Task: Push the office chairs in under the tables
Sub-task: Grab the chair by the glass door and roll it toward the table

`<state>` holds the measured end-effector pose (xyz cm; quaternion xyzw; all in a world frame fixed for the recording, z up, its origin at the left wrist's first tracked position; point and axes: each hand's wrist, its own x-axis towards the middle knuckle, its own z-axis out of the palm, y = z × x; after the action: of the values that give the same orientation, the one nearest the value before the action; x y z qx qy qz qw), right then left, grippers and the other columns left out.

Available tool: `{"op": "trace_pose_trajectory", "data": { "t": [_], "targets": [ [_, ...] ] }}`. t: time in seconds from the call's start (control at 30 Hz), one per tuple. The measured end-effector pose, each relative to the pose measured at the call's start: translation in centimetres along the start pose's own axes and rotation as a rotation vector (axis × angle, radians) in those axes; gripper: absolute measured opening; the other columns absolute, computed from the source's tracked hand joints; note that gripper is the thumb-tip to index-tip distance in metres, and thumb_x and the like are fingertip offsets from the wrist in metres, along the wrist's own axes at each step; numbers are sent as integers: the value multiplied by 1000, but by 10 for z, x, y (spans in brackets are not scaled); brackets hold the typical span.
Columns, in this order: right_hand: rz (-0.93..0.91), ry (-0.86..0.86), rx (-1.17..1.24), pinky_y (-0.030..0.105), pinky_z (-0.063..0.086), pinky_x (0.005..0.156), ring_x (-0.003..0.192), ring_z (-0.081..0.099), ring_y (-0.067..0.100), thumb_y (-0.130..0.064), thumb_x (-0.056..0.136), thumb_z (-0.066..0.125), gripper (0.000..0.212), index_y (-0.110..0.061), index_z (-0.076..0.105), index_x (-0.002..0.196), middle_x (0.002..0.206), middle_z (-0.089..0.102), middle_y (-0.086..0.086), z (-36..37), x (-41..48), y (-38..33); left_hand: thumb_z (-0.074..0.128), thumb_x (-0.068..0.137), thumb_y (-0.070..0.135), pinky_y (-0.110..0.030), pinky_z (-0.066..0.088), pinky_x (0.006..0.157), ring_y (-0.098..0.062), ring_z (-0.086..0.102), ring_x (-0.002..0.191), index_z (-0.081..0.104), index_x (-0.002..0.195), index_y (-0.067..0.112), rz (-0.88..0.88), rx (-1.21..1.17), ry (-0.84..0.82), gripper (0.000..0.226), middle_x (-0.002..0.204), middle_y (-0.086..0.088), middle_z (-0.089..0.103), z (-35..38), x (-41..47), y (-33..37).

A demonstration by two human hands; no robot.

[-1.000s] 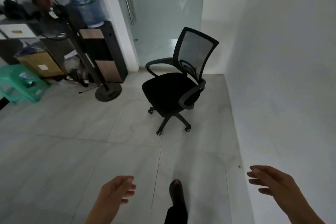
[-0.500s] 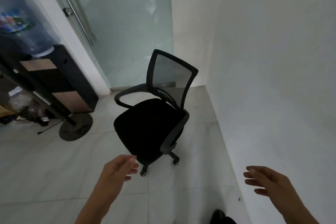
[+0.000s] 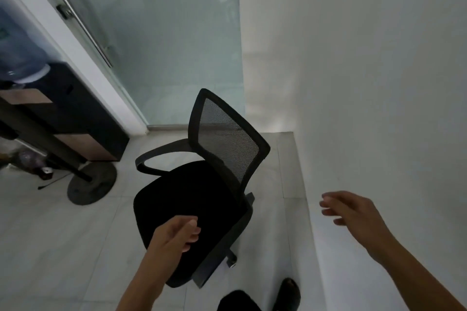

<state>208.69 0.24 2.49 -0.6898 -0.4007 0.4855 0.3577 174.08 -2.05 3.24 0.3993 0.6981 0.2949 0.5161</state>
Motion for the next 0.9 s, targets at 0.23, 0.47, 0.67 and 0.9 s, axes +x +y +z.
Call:
{"op": "trace_pose_trajectory", "data": {
  "t": [0.23,0.47,0.67,0.9],
  "targets": [
    [-36,-92,-39,38,53,76,76,71,11,-19,89,61,11,-17,71,92,87,75,2,17,120,-53,49,94,22,-37,52,84,-20,67,90,66,98,20,-79,-5,-75,17,92,-5,71,44,87,47],
    [-34,-123,-113,35,54,75,76,71,11,-19,90,60,11,-18,71,92,87,75,0,33,226,-107,53,91,24,-31,50,83,-16,63,93,63,98,23,-2,5,-70,12,96,0,67,74,212,106],
    [-61,-172,-147,35,54,75,77,71,12,-19,89,60,10,-19,70,90,87,74,1,55,313,-159,62,83,42,-24,45,85,-9,50,107,43,130,17,-61,83,19,57,126,3,49,119,296,120],
    [-68,-444,-258,38,52,75,79,71,18,-18,88,62,8,-18,70,87,87,74,5,116,414,-182,61,73,60,-48,36,105,-25,28,136,9,146,23,-249,216,183,97,152,-4,20,160,346,123]
  ]
}}
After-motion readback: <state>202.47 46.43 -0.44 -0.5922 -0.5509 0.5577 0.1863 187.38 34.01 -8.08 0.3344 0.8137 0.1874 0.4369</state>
